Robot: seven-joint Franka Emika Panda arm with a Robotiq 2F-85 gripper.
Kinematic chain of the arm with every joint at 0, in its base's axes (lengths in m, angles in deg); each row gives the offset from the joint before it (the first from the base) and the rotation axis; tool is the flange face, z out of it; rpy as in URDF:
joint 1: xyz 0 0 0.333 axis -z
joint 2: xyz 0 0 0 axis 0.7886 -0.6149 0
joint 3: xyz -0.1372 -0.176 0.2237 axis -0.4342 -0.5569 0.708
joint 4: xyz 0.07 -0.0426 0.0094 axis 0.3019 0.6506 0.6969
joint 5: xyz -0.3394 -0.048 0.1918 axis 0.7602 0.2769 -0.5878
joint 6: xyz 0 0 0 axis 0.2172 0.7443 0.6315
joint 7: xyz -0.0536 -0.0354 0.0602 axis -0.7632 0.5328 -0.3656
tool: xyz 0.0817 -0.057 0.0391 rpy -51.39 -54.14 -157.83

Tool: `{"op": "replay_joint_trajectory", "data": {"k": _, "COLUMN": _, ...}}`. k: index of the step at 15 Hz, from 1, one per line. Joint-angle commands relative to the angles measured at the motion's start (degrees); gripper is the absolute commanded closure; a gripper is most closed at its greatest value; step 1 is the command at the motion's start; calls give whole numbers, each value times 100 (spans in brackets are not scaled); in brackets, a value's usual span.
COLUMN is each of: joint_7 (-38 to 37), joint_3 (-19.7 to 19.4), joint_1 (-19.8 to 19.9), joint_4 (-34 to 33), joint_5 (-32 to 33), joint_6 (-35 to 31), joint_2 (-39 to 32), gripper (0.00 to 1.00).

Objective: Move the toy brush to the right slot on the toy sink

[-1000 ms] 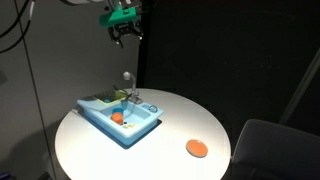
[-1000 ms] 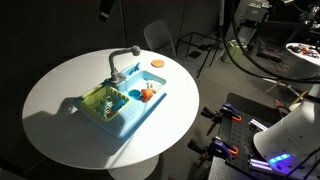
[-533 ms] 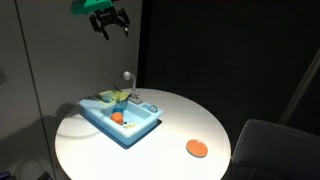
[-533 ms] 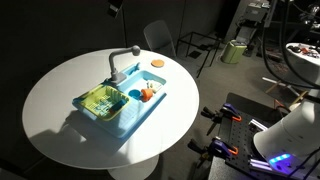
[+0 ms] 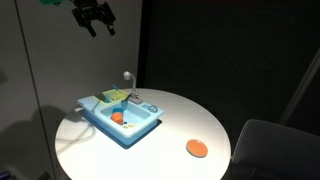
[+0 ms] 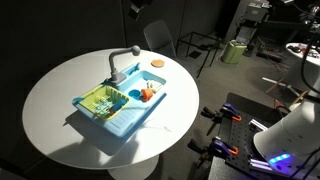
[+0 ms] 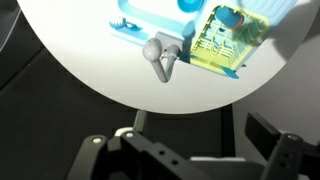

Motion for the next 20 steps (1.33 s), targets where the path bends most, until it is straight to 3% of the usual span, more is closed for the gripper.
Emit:
{"op": "replay_joint_trajectory", "data": {"k": 1, "joint_7": 262, "joint_3": -149, "joint_1": -216, "joint_4": 93, "joint_5": -864, "joint_6": 789, "joint_2": 340, "gripper": 0}}
{"op": "replay_joint_trajectory", "data": {"k": 6, "joint_7": 496, "joint_3": -303, "joint_1": -304, "joint_4": -65, "joint_5": -1784, "joint_6": 1934, "joint_2": 414, "gripper": 0}}
{"op": "replay_joint_trajectory", "data": {"k": 9, "joint_7": 548, "joint_3": -421, "joint_1": -196, "joint_4": -182, "joint_5": -1980, "joint_6": 2645, "joint_2": 336, "gripper": 0}}
{"op": "replay_joint_trajectory", "data": {"k": 15, "joint_7": 576, "joint_3": -687, "joint_1": 100, "joint_4": -302, "joint_5": -1893, "joint_6": 3562, "joint_2": 92, "gripper": 0}}
{"op": "replay_joint_trajectory", "data": {"k": 20, "joint_7": 558, "joint_3": -680, "joint_1": 317, "joint_4": -335, "joint_5": -1559, "joint_6": 3597, "joint_2": -192, "gripper": 0}}
